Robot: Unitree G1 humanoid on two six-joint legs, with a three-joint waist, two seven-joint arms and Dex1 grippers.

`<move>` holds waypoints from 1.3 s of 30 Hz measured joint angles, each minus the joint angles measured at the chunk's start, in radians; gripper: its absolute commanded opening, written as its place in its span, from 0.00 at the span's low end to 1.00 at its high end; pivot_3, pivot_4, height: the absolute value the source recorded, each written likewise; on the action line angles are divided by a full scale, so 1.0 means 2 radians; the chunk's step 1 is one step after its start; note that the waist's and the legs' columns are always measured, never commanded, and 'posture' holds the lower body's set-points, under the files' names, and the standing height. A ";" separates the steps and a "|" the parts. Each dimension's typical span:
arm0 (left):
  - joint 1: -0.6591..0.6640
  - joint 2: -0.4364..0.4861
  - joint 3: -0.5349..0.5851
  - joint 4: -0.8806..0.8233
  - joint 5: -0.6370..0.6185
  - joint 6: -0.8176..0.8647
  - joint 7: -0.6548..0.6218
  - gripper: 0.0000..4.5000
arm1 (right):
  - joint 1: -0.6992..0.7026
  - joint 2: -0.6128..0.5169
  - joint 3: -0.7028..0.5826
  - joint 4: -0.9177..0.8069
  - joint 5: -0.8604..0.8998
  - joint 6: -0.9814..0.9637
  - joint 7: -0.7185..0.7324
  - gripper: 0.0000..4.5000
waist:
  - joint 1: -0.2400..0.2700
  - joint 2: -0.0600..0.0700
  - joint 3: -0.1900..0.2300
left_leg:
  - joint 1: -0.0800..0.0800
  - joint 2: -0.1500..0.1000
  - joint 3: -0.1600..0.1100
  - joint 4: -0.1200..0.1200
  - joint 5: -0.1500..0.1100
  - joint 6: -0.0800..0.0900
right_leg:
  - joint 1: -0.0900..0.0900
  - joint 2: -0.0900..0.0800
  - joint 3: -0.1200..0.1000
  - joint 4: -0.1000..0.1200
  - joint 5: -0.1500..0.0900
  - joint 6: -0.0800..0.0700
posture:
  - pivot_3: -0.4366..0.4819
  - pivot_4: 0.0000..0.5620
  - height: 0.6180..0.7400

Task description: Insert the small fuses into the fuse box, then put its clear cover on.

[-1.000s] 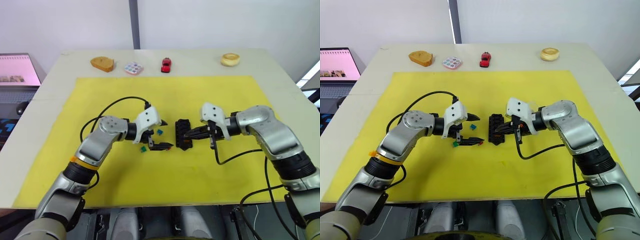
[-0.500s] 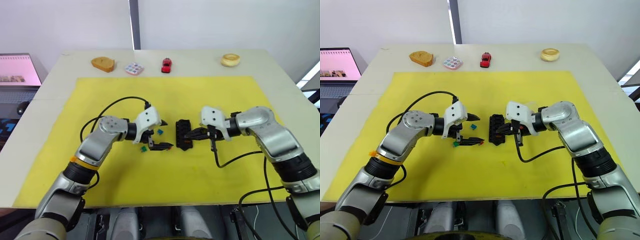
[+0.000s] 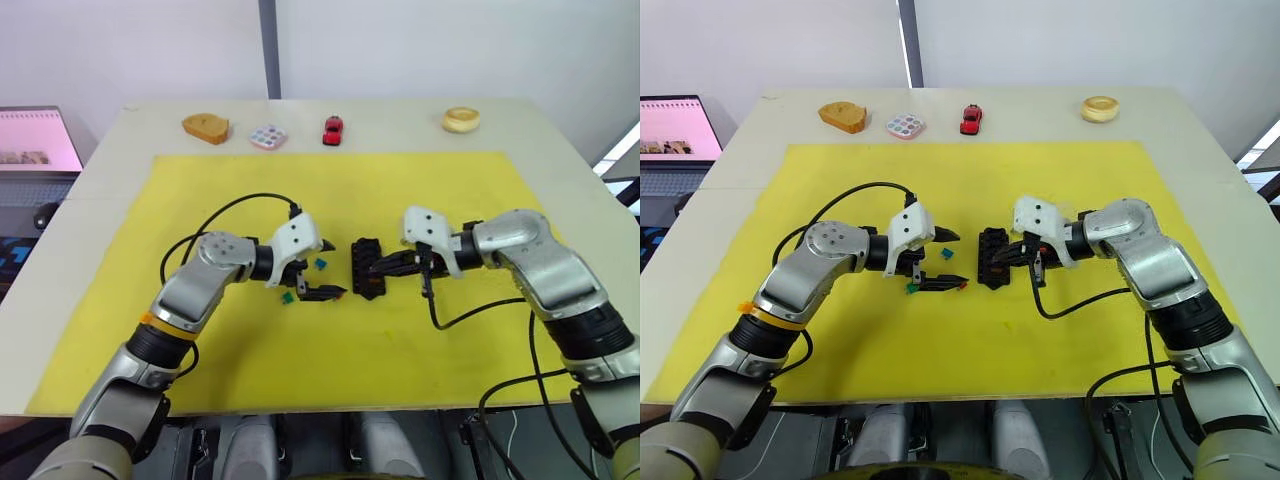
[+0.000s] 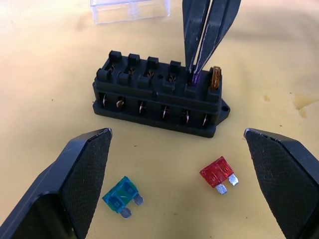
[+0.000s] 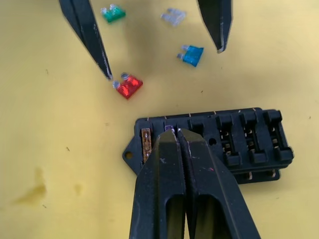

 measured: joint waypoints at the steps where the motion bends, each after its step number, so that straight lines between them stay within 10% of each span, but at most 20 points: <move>1: 0.000 0.000 0.000 0.000 0.000 0.000 0.000 1.00 | 0.000 0.000 -0.003 -0.002 0.004 0.007 0.000 0.01 | 0.000 0.000 0.000 | 0.000 0.000 0.000 0.000 0.000 0.000 | 0.000 0.000 0.000 0.000 0.000 0.000 | 0.48 0.27 1.00; 39: 0.000 0.004 0.000 0.000 0.000 -0.001 -0.002 1.00 | 0.035 -0.006 -0.001 -0.041 0.012 -0.006 -0.006 0.01 | -0.001 0.000 0.000 | 0.000 0.000 0.000 0.000 0.000 0.000 | 0.000 0.000 0.000 0.000 0.000 0.000 | 0.48 0.27 1.00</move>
